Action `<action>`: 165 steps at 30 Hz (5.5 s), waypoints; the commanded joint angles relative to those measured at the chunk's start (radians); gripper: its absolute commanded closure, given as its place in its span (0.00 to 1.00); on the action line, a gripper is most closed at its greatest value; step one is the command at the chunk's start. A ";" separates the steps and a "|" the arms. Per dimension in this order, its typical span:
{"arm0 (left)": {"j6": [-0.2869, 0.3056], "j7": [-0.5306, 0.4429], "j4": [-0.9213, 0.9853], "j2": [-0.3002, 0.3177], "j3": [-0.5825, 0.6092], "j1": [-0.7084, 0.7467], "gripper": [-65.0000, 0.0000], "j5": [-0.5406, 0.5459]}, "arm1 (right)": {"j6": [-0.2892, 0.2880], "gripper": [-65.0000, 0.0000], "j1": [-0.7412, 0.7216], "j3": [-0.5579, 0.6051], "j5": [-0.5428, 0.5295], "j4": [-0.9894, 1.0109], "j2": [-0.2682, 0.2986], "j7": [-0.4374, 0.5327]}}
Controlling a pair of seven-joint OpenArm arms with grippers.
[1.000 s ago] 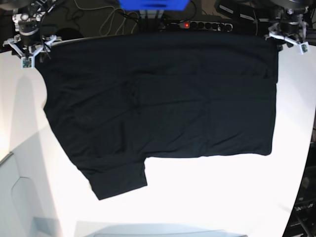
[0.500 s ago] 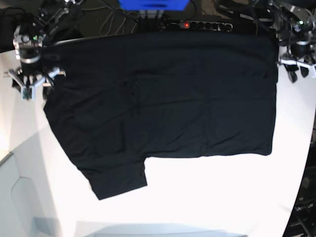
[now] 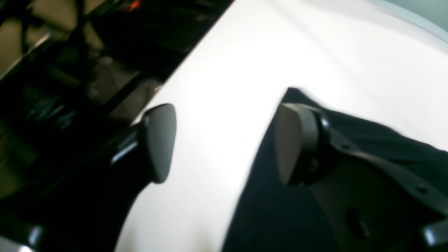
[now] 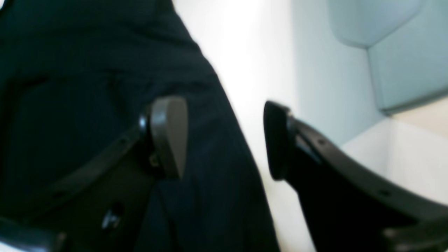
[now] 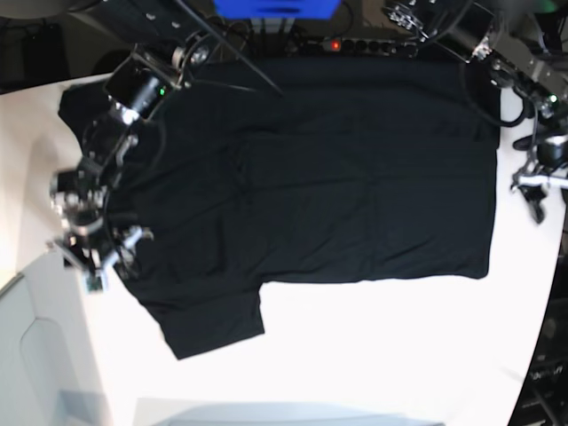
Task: Fold the T-shirt properly
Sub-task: 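Release the hem and move both grippers out over the shirt, then grasp the shirt edges with both grippers at the shirt's middle, then lift the grasped edges and fold them toward the robot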
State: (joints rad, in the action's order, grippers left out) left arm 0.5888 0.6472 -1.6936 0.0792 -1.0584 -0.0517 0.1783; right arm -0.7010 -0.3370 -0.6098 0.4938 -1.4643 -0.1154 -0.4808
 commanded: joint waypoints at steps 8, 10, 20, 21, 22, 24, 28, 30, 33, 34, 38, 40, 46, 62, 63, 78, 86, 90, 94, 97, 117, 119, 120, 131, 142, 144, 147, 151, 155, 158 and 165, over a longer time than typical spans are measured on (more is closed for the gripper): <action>-0.005 -0.025 0.201 0.064 0.066 -0.172 0.34 -0.116 | 0.003 0.46 -0.271 -0.002 -0.001 0.465 0.130 0.027; -0.005 -0.027 0.260 0.086 0.083 -0.205 0.34 -0.133 | 0.003 0.46 -0.324 -0.003 -0.016 0.590 0.171 0.057; -0.007 -0.226 0.544 0.178 0.194 -0.265 0.34 -0.132 | 0.073 0.45 -0.354 -0.003 -0.033 0.848 0.254 0.251; -0.007 -0.246 0.577 0.187 0.206 -0.270 0.34 -0.132 | 0.073 0.45 -0.351 -0.003 -0.033 0.859 0.256 0.261; -0.007 -0.266 0.608 0.193 0.214 -0.280 0.34 -0.132 | 0.074 0.45 -0.340 -0.003 -0.033 0.862 0.257 0.265; -0.007 -0.289 0.668 0.205 0.215 -0.299 0.34 -0.133 | 0.091 0.45 -0.328 -0.003 -0.033 0.862 0.265 0.284; -0.007 -0.303 0.766 0.232 0.217 -0.342 0.34 -0.133 | 0.136 0.45 -0.322 -0.003 -0.033 0.864 0.263 0.290; -0.007 -0.303 0.795 0.233 0.217 -0.359 0.34 -0.133 | 0.136 0.45 -0.322 -0.003 -0.033 0.862 0.263 0.290; -0.007 -0.304 0.863 0.255 0.217 -0.391 0.34 -0.159 | 0.136 0.45 -0.324 -0.003 -0.033 0.861 0.263 0.282; -0.007 -0.304 0.903 0.259 0.217 -0.412 0.34 -0.178 | 0.136 0.45 -0.324 -0.003 -0.033 0.864 0.263 0.282; -0.007 -0.306 0.995 0.261 0.214 -0.463 0.34 -0.250 | 0.136 0.46 -0.297 0.000 -0.033 0.865 0.257 0.281; -0.007 -0.306 0.993 0.259 0.215 -0.466 0.34 -0.276 | 0.136 0.46 -0.277 0.003 -0.033 0.865 0.257 0.281; -0.007 -0.306 1.005 0.256 0.215 -0.489 0.34 -0.316 | 0.136 0.60 -0.262 -0.002 -0.034 0.923 0.256 0.288; -0.008 -0.306 1.085 0.259 0.290 -0.491 0.34 -0.316 | 0.136 1.00 -0.256 -0.002 -0.034 0.957 0.257 0.281; -0.008 -0.306 1.087 0.259 0.317 -0.491 0.34 -0.316 | 0.137 1.00 -0.256 -0.002 -0.034 0.957 0.257 0.281; -0.008 -0.304 1.153 0.276 0.358 -0.489 0.96 -0.314 | 0.139 1.00 -0.256 -0.002 -0.034 0.957 0.256 0.281; -0.008 -0.295 1.140 0.279 0.358 -0.491 1.00 -0.311 | 0.136 1.00 -0.256 -0.005 -0.034 0.950 0.256 0.288; -0.008 -0.292 1.044 0.271 0.356 -0.483 1.00 -0.311 | 0.131 1.00 -0.254 -0.042 -0.036 0.888 0.234 0.282; -0.008 -0.208 0.886 0.242 0.356 -0.440 1.00 -0.310 | 0.054 1.00 -0.213 -0.089 -0.034 0.742 0.197 0.251; -0.007 -0.158 0.783 0.225 0.355 -0.409 1.00 -0.308 | 0.003 1.00 -0.188 -0.092 -0.034 0.617 0.144 0.219; 0.006 -0.134 0.370 0.072 0.135 -0.124 1.00 -0.305 | 0.003 1.00 0.105 -0.089 -0.036 -0.005 0.030 0.118; 0.006 -0.134 0.356 0.058 0.135 -0.081 1.00 -0.305 | 0.003 1.00 0.129 -0.092 -0.045 -0.017 0.023 0.118; 0.006 -0.134 0.353 0.050 0.135 -0.067 1.00 -0.302 | 0.003 1.00 0.138 -0.092 -0.060 -0.019 0.021 0.118; 0.006 -0.134 0.329 0.054 0.143 0.071 0.99 -0.110 | 0.003 1.00 0.215 -0.086 -0.122 -0.054 0.018 0.118; 0.006 -0.036 0.214 0.074 0.135 0.080 0.36 -0.099 | 0.003 0.97 0.210 -0.085 -0.120 -0.057 0.021 0.118; 0.006 -0.036 0.195 0.075 0.134 0.075 0.36 -0.099 | 0.003 0.89 0.210 -0.085 -0.120 -0.057 0.021 0.118; 0.006 -0.037 0.194 0.077 0.137 0.057 0.36 -0.099 | 0.003 0.77 0.212 -0.085 -0.120 -0.057 0.019 0.118; 0.006 -0.037 0.218 0.077 0.137 0.016 0.36 -0.109 | 0.003 0.68 0.212 -0.085 -0.120 -0.057 0.018 0.118; 0.006 -0.037 0.260 0.097 0.140 -0.020 0.36 -0.109 | 0.003 0.68 0.212 -0.085 -0.120 -0.060 0.019 0.118; -0.002 -0.037 0.310 0.112 0.143 -0.041 0.36 -0.109 | 0.003 0.68 0.209 -0.085 -0.120 -0.060 0.019 0.118; -0.003 -0.037 0.366 0.136 0.143 -0.055 0.36 -0.110 | 0.003 0.68 0.207 -0.085 -0.120 -0.060 0.018 0.118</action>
State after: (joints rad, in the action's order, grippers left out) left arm 0.5842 0.6281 -1.3144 0.1970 -0.9127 -0.0956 0.0578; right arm -0.6952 -0.1127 -0.6975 0.3851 -1.5036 -0.1020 -0.3851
